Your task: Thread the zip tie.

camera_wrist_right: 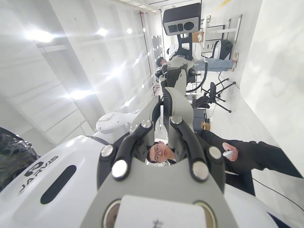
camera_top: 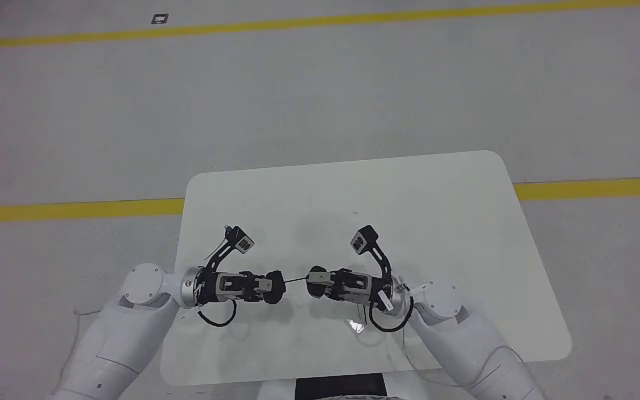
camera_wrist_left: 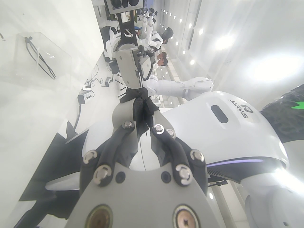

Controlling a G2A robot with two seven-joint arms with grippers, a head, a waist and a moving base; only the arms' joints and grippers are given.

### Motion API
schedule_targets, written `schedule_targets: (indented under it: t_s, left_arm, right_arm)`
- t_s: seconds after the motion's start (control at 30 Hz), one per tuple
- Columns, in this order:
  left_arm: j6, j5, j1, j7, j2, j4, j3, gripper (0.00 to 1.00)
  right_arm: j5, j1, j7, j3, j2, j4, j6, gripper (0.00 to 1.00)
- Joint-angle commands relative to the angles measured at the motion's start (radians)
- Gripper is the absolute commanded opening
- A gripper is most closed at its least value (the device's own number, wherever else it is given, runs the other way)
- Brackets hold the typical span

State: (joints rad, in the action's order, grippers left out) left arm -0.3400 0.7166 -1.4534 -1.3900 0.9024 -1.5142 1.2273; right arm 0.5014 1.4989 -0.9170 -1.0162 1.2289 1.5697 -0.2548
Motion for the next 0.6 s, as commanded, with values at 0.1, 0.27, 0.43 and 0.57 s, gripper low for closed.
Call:
schedule_targets:
  t_s: [0.1,0.27,0.43,0.57]
  left_arm:
    - [0.000,0.000,0.000,0.000,0.000,0.000,0.000,1.00]
    - [0.000,0.000,0.000,0.000,0.000,0.000,0.000,1.00]
    - [0.000,0.000,0.000,0.000,0.000,0.000,0.000,1.00]
    - [0.000,0.000,0.000,0.000,0.000,0.000,0.000,1.00]
  right_arm:
    - [-0.010,0.008,0.007,-0.006,-0.005,0.013,-0.003,0.00]
    - [-0.009,0.015,0.008,-0.012,-0.009,0.021,-0.003,0.00]
    - [-0.010,0.016,0.008,-0.017,-0.011,0.027,0.001,0.00]
    - [-0.010,0.016,0.008,-0.017,-0.011,0.027,0.001,0.00]
